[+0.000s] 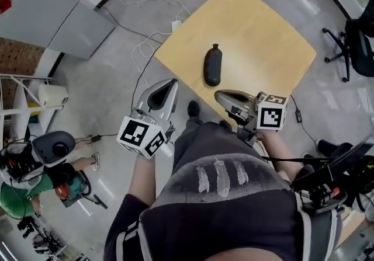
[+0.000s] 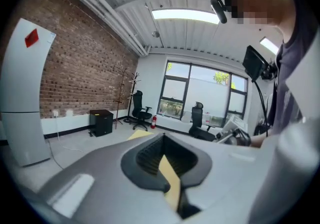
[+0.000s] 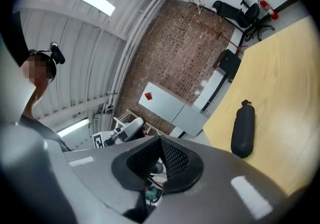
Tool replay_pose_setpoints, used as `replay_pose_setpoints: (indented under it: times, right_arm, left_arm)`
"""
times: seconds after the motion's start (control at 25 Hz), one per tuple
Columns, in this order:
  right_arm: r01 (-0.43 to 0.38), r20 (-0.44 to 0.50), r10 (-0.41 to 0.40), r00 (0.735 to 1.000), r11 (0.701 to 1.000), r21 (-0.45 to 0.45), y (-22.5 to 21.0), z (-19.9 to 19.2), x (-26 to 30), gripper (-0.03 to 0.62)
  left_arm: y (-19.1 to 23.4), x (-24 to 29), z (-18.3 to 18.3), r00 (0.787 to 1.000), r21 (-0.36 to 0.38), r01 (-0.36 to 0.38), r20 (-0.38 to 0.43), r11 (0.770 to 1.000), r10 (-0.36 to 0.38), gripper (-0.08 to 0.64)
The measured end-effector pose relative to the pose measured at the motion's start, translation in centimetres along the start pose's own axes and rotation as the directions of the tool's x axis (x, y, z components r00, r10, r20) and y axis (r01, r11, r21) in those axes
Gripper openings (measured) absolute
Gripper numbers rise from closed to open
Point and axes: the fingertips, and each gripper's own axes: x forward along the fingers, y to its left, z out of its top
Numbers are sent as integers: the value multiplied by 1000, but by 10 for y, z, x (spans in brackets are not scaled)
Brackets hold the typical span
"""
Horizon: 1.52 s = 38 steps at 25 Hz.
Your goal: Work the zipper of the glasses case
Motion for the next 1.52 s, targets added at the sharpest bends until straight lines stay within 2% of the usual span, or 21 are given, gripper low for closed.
replay_pose_setpoints:
  times: [0.24,0.44,0.56,0.76,0.96,1.04,1.2,1.28,1.4,1.48,1.52]
  right_arm:
    - [173,24,-174,984,983,61,-44,37,70,2]
    - [305,6,-307,952,947,99,-78,51,105,2]
    - [360,9,-362,932,928,95,-87,42,92,2]
    - [407,58,-415,908,906,118,-103,40,65,2]
    - [420,42,-428,903,898,134,-128,46,61,2]
    - [438,18,-444,896,890,131,-144,45,58,2]
    - [499,-37,-498,866,860,106,-177,37,59,5]
    - [525,-71,-521,851,846,87,-190,34,56,110]
    - [566,-108,-557,823,820,81,-210,31,53,200]
    - [579,-125,-567,814,810,96,-224,27,52,255]
    - [579,-136,-565,814,808,106,-229,26,53,267]
  left_arm:
    - [94,41,9,989,-10,141,-33,990,-142,2]
    - [152,77,-8,969,47,227,-106,973,-221,2]
    - [148,91,-27,955,73,272,-144,960,-259,2]
    - [133,123,-57,930,110,325,-219,939,-296,2]
    - [135,160,-91,907,175,338,-322,925,-271,2]
    - [131,172,-106,892,195,360,-360,912,-275,2]
    - [129,189,-138,844,260,433,-452,863,-288,2]
    - [126,198,-148,824,311,473,-488,824,-289,2]
    - [125,208,-167,780,368,539,-557,758,-284,6]
    - [123,211,-181,744,376,583,-604,720,-287,132]
    - [124,212,-187,729,380,598,-623,705,-283,170]
